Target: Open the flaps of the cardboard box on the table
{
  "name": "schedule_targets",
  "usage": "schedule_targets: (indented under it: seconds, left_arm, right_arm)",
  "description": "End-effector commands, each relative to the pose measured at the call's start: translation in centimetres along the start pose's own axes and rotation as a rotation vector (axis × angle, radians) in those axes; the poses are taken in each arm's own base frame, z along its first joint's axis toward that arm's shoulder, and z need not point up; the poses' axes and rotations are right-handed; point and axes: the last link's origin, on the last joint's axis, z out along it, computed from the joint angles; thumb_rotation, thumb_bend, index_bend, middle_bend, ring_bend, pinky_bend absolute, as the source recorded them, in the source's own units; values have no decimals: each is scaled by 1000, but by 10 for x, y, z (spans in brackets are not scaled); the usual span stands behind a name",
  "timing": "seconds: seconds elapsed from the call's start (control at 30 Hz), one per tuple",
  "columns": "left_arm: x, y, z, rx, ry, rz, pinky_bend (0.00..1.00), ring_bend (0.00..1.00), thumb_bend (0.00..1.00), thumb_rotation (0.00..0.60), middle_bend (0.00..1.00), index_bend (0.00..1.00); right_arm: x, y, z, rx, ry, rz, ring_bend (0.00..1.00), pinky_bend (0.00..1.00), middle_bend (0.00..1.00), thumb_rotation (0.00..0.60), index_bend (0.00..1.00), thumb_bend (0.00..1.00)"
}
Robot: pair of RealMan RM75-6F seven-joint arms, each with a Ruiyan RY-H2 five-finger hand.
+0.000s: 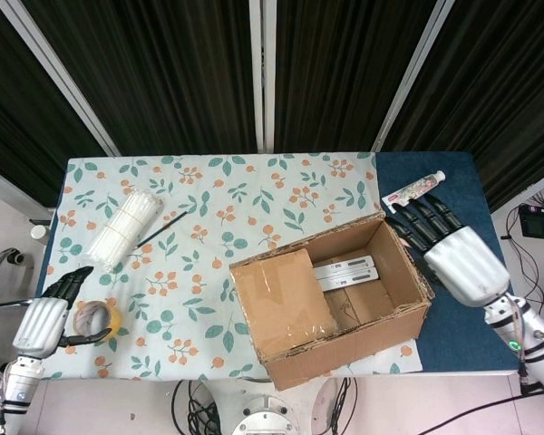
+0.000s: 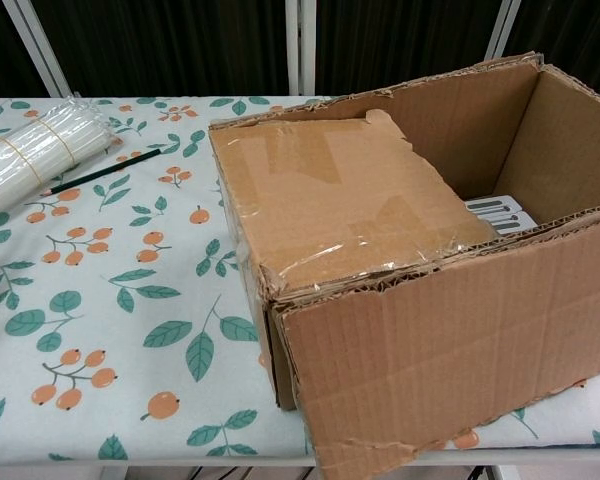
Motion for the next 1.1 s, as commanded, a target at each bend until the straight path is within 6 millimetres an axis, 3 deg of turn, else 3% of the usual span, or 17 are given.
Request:
schedule_targets:
  seconds: [0.03, 0.23, 0.37, 1.1]
  left_arm:
    - [0, -3, -2, 6, 3, -4, 225, 106, 12, 398, 93, 55]
    - [2, -8, -3, 14, 13, -8, 225, 105, 12, 399, 92, 55]
    - [1, -10, -3, 17, 15, -12, 225, 106, 12, 400, 93, 55]
    - [1, -19, -3, 31, 12, -16, 226, 106, 13, 401, 92, 55]
  right_arm:
    - [-33, -42, 44, 130, 24, -93, 0, 0, 0, 600, 0, 1]
    - [-55, -66, 73, 211, 71, -67, 0, 0, 0, 600, 0, 0]
    - [-66, -74, 82, 237, 89, -30, 0, 0, 0, 600, 0, 0]
    - [-116, -106, 91, 307, 80, 104, 0, 0, 0, 600, 0, 0]
